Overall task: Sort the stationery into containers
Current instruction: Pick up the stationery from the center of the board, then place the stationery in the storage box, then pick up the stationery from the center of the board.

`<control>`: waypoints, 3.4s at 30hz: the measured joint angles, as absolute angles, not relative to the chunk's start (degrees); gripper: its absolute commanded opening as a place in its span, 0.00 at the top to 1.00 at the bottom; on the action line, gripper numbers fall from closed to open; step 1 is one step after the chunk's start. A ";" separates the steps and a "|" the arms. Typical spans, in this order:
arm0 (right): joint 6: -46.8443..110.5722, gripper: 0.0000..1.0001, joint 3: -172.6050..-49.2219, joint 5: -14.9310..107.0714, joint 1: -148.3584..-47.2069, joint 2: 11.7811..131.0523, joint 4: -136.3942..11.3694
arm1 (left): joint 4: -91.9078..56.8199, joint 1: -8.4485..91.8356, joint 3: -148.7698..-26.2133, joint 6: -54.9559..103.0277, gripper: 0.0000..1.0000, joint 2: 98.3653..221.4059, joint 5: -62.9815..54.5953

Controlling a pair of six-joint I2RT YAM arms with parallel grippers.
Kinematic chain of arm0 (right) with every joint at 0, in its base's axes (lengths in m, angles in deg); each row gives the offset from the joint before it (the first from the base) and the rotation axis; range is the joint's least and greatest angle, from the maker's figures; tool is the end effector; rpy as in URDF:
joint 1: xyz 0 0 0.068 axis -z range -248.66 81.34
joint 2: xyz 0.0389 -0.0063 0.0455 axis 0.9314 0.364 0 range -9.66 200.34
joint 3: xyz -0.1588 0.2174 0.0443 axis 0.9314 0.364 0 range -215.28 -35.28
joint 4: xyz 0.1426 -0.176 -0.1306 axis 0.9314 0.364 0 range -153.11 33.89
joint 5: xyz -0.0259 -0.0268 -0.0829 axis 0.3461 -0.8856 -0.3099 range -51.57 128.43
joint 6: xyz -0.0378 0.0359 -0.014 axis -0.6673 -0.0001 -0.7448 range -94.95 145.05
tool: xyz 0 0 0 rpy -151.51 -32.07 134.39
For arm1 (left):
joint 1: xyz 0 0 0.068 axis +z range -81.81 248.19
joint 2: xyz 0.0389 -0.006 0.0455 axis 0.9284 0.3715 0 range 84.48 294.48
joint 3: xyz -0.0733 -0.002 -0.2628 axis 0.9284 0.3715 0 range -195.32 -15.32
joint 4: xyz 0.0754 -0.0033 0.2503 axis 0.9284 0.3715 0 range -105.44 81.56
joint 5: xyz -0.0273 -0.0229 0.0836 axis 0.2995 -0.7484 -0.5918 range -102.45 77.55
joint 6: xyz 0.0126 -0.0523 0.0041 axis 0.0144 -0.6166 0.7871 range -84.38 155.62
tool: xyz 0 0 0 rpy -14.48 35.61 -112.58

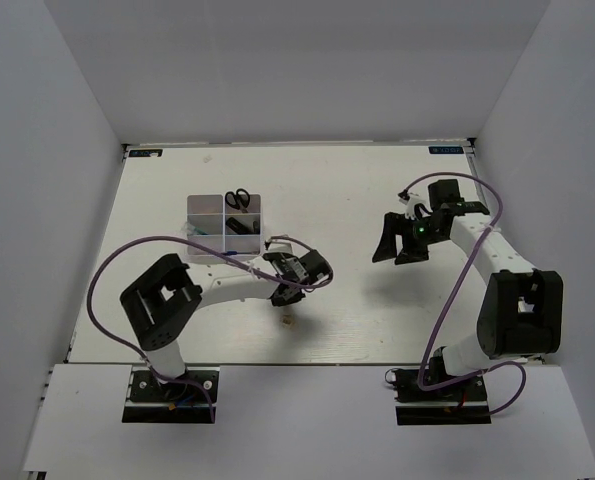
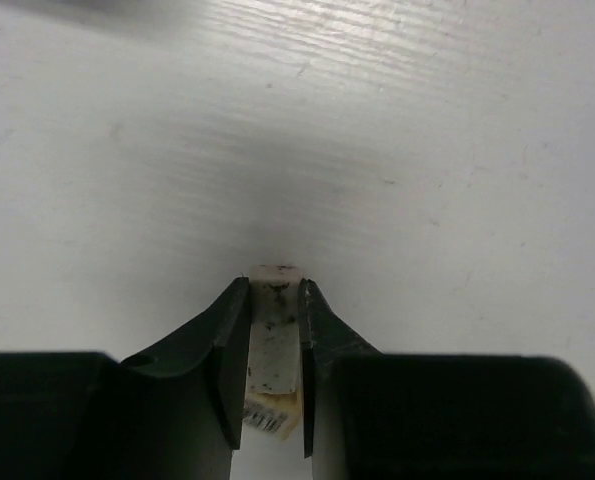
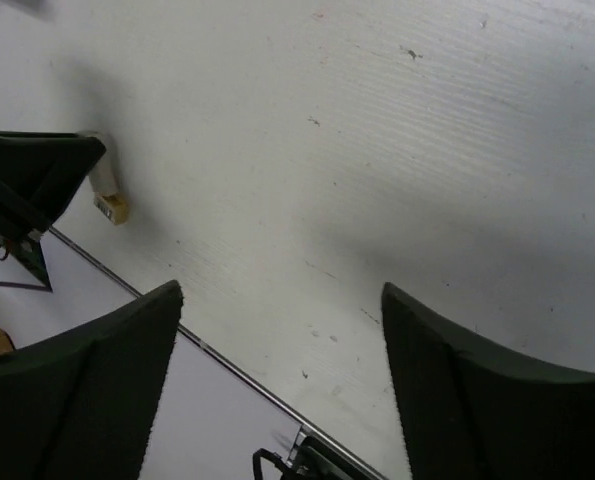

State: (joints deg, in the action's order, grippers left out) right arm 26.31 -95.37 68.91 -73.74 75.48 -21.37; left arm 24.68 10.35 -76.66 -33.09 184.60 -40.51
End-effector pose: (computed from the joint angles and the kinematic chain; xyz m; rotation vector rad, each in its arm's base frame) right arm 0.2835 0.0434 0.2309 -0.2385 2.6649 0.7569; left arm 0.1820 -0.2580 0.1633 -0.3112 2.6009 0.0669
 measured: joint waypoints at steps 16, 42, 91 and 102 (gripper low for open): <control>18.61 0.89 -94.30 78.09 -73.54 73.71 -21.00 | 33.22 38.26 -70.57 -25.11 1.00 146.63 -53.03; 6.18 0.50 -94.54 93.06 -70.85 77.18 -13.55 | 7.26 48.42 -64.73 -18.88 0.82 161.54 -55.52; 11.57 0.14 -96.25 77.13 -70.92 75.28 -15.69 | 34.84 10.33 -78.04 -19.91 0.26 181.80 -23.09; 11.55 0.14 -96.25 77.17 -70.90 75.28 -15.67 | 33.60 8.86 -78.08 -17.75 0.27 185.64 -21.16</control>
